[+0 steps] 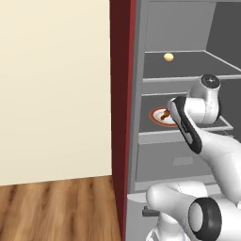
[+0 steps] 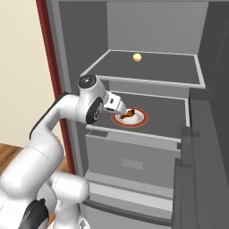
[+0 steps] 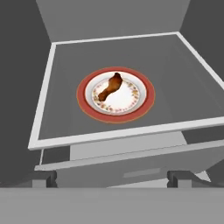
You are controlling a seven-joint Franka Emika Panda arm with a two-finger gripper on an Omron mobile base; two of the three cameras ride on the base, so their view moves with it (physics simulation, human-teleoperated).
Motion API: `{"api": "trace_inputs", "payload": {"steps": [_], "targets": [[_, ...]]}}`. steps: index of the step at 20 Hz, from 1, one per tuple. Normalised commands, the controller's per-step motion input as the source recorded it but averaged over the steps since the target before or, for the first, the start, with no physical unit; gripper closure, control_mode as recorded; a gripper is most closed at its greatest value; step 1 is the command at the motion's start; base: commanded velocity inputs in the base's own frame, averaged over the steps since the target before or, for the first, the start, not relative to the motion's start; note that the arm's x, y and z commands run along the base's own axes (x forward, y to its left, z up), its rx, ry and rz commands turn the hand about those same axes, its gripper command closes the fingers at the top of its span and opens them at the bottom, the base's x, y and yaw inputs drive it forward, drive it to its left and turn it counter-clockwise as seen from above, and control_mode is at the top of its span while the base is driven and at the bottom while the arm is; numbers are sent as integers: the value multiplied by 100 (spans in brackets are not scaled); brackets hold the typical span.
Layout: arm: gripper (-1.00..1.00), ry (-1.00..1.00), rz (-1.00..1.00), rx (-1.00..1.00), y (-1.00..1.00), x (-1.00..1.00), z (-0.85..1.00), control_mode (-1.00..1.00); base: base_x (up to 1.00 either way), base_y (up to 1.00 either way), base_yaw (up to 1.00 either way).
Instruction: Retrieve the chicken drumstick from the fridge and place it on the saucepan with marinade on the stove.
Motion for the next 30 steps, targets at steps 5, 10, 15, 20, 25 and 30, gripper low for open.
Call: {"api": "trace_inputs", "payload": {"steps": [5, 10, 15, 20, 25, 30], "targets": [[-100, 8, -4, 14, 0, 57, -32, -100, 0, 0, 0], [-100, 2, -1, 1, -1, 65, -25, -100, 0, 0, 0], [-100, 0, -2, 0, -9, 59, -33, -100, 0, 0, 0], [-100, 0, 0, 0, -20, 55, -35, -100, 0, 0, 0], [-100, -4, 0, 0, -27, 55, -25, -100, 0, 0, 0], [-100, -7, 0, 0, -27, 54, -24, -100, 0, 0, 0]]}}
